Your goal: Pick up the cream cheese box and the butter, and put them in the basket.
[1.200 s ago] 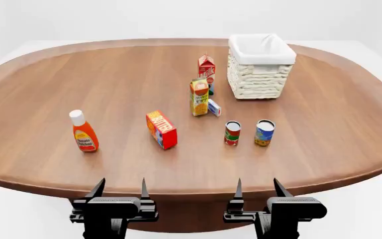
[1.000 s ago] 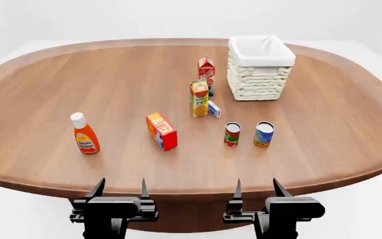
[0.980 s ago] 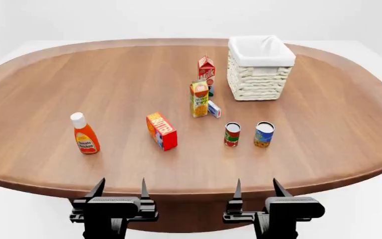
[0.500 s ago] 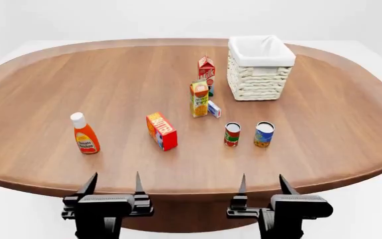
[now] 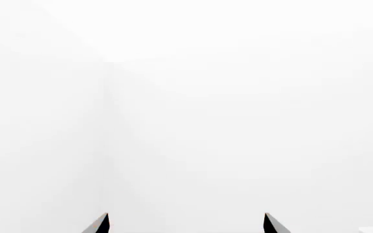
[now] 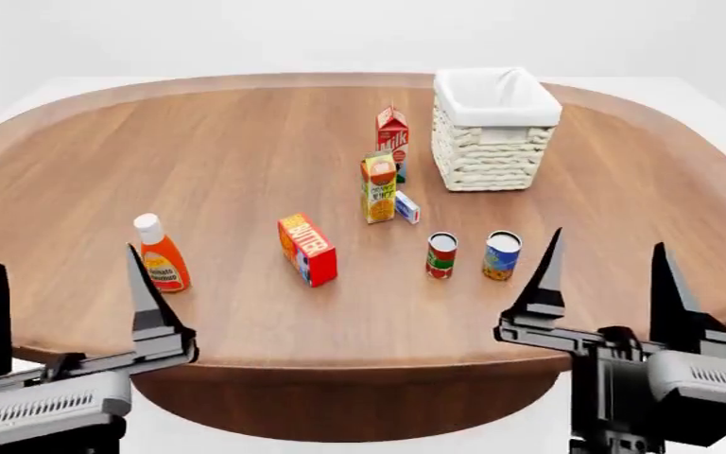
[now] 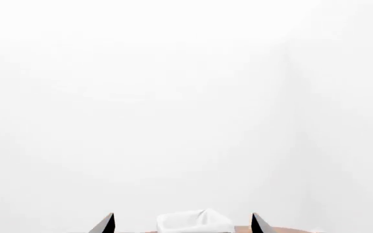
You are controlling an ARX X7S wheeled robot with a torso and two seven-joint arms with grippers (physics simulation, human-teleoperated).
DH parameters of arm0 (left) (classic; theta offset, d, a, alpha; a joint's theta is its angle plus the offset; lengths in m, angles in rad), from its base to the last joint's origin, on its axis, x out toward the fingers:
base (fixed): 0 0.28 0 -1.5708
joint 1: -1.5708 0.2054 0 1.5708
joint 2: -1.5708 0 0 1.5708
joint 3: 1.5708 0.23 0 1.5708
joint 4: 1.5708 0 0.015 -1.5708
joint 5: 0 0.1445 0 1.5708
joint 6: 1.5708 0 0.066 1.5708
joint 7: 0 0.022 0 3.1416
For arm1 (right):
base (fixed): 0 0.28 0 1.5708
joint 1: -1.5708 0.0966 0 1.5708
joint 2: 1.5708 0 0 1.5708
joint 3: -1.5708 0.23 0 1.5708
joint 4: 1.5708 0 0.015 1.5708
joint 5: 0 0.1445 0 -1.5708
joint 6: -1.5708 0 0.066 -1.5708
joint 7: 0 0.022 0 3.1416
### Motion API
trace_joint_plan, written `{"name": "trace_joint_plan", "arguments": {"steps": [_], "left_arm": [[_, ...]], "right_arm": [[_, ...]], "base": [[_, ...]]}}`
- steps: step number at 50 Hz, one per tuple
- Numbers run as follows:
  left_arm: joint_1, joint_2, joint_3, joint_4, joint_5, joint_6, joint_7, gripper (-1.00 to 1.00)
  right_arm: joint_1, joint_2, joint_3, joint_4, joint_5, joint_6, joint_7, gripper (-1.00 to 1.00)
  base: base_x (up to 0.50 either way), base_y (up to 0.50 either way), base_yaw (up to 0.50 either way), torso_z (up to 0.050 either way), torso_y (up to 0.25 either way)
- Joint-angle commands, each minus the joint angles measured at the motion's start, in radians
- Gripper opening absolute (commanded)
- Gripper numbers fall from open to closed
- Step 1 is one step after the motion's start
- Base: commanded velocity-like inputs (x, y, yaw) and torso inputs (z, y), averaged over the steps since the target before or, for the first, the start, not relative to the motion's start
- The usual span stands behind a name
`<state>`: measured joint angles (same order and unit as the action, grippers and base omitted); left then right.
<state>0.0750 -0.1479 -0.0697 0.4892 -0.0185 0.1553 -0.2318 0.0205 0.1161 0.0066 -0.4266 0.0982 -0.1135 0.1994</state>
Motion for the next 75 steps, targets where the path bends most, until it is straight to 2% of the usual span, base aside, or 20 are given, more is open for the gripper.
{"name": "trace_joint_plan", "arguments": {"steps": [1, 11, 32, 75], "left_arm": [[0.018, -0.014, -0.056, 0.088, -0.019, 0.034, -0.048, 1.0], [0.02, -0.027, -0.078, 0.104, -0.038, 0.025, -0.067, 1.0], [0.01, -0.055, -0.12, 0.144, -0.159, -0.076, -0.089, 1.0], [0.016, -0.08, -0.074, 0.158, -0.131, -0.066, -0.107, 1.0]], "right_arm": [[0.001, 0.028, 0.004, -0.126, 0.022, -0.019, 0.013, 1.0], [0.005, 0.038, 0.012, -0.156, 0.046, -0.026, 0.029, 1.0], [0.001, 0.067, -0.01, -0.195, 0.063, -0.017, 0.034, 1.0], [0.001, 0.108, -0.057, -0.202, 0.07, 0.024, 0.045, 1.0]], "base": [[0.04, 0.0, 0.0, 0.0, 0.0], [0.13, 0.0, 0.0, 0.0, 0.0], [0.49, -0.01, 0.0, 0.0, 0.0], [0.5, -0.01, 0.0, 0.0, 0.0]]}}
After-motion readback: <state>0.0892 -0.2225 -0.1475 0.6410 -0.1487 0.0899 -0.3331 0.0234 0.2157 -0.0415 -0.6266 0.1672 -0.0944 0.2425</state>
